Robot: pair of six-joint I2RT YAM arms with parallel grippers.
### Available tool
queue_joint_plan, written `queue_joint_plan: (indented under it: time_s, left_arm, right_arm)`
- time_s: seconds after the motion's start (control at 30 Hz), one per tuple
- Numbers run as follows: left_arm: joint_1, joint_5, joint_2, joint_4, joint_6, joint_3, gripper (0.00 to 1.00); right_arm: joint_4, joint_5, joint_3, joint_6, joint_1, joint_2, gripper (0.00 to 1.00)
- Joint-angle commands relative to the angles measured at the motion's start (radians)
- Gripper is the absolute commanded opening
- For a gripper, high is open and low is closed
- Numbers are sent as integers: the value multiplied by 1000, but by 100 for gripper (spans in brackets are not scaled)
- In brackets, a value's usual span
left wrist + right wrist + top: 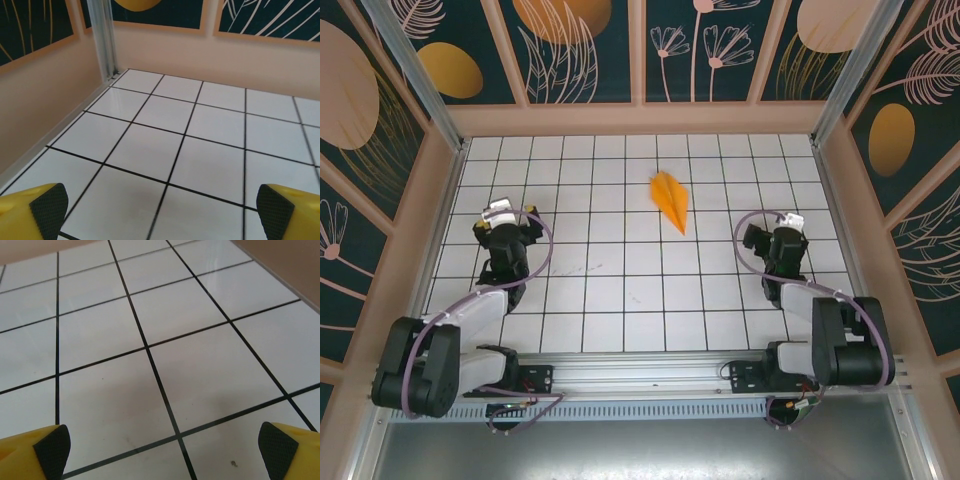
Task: Fold a paper plane with a square sheet of paper (fold left side to right side)
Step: Reset both arms
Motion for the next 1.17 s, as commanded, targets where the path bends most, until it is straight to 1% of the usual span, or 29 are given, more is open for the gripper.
queue_joint_plan:
  time_s: [0.0, 0.07, 0.1, 0.2, 0.23, 0.27, 0.33, 0.37, 0.4, 0.43, 0.57, 0.63, 1.13]
  left_arm:
    - [37, 53, 51, 235, 87, -49, 99]
    - [47, 105, 82, 327, 126, -73, 99]
    - [53, 132, 100, 365, 144, -82, 99]
    - [91, 225, 167, 448, 135, -104, 99]
    - [104, 251, 197, 497, 131, -121, 99]
    - [115, 271, 238, 579, 127, -145, 99]
    - [137, 310, 309, 710, 114, -178, 99]
    - [140, 320, 312, 706, 112, -174, 99]
    - [143, 340, 291, 638, 118, -158, 99]
    - [143, 353, 298, 637, 123, -150, 99]
    - [166, 328, 299, 577, 81, -120, 99]
    - [166, 313, 302, 584, 76, -123, 99]
    - [166, 312, 301, 589, 78, -125, 99]
  right_arm:
    - [372, -78, -31, -59, -16, 56, 99]
    - [462, -106, -38, -96, -18, 99, 99]
    - [472, -124, -33, -90, -28, 129, 99]
    - [627, -179, -63, -107, -35, 239, 99]
    - [610, -179, -65, -106, -38, 231, 99]
    - [612, -218, -68, -105, -45, 226, 99]
    - [587, -245, -56, -98, -59, 227, 99]
    - [569, -261, -46, -88, -71, 229, 99]
    - [574, -269, -47, -86, -75, 228, 99]
    - [571, -268, -47, -85, -74, 227, 99]
    - [568, -250, -45, -93, -66, 227, 99]
    - [566, -228, -43, -101, -51, 229, 99]
    - [565, -230, -44, -101, -51, 229, 99]
